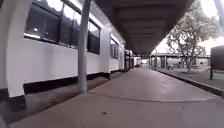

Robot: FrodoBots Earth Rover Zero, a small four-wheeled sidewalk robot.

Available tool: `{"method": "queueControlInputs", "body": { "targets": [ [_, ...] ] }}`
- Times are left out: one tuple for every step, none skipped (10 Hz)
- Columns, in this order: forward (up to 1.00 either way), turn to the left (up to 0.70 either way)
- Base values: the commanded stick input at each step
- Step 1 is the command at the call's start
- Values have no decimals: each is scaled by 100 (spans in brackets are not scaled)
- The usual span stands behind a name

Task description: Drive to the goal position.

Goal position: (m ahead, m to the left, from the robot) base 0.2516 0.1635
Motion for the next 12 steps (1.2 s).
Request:
{"method": "queueControlInputs", "body": {
  "targets": [
    [70,-35],
    [70,-35],
    [70,-35],
    [70,-35],
    [70,-35],
    [70,-35],
    [70,-35],
    [70,-33],
    [70,-21],
    [70,6],
    [70,6],
    [70,6]
  ]
}}
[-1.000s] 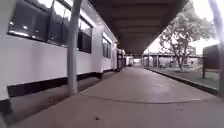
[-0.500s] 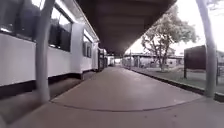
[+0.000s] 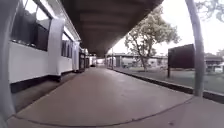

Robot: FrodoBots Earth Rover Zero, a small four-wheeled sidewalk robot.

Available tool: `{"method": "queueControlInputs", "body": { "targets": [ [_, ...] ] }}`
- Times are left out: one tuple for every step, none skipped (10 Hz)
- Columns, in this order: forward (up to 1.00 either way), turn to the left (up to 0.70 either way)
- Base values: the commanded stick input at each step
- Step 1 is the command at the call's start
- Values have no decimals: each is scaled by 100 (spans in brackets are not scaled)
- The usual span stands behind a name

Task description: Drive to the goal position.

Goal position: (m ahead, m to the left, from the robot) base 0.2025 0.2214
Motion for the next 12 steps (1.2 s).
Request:
{"method": "queueControlInputs", "body": {
  "targets": [
    [70,6],
    [70,6],
    [70,6],
    [70,6],
    [70,6],
    [70,6],
    [70,6],
    [70,6],
    [70,6],
    [70,6],
    [70,6],
    [70,6]
  ]
}}
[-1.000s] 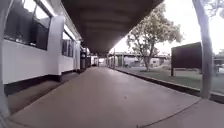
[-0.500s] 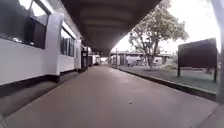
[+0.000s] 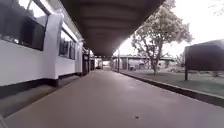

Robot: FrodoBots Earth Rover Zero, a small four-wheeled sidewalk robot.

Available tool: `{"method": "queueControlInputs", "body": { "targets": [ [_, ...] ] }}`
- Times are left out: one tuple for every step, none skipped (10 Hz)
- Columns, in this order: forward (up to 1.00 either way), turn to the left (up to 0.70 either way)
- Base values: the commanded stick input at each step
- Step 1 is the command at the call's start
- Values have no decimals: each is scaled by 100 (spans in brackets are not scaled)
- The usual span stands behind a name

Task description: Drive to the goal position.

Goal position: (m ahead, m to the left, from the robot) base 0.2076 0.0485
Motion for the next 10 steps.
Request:
{"method": "queueControlInputs", "body": {
  "targets": [
    [70,6],
    [70,6],
    [70,6],
    [70,6],
    [70,6],
    [70,6],
    [70,6],
    [70,6],
    [70,6],
    [70,6]
  ]
}}
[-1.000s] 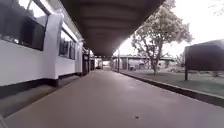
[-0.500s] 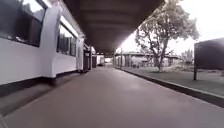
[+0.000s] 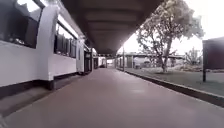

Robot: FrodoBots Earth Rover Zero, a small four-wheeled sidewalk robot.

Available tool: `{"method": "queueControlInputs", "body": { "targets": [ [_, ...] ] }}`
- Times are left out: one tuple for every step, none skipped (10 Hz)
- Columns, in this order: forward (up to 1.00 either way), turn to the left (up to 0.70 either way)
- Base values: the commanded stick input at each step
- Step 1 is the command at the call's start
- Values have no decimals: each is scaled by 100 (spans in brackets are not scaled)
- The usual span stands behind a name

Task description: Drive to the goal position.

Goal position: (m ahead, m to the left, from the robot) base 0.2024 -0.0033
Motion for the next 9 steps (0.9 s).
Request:
{"method": "queueControlInputs", "body": {
  "targets": [
    [70,-10],
    [70,-24],
    [70,-30],
    [70,-15],
    [70,-2],
    [70,2],
    [70,6],
    [70,6],
    [70,6]
  ]
}}
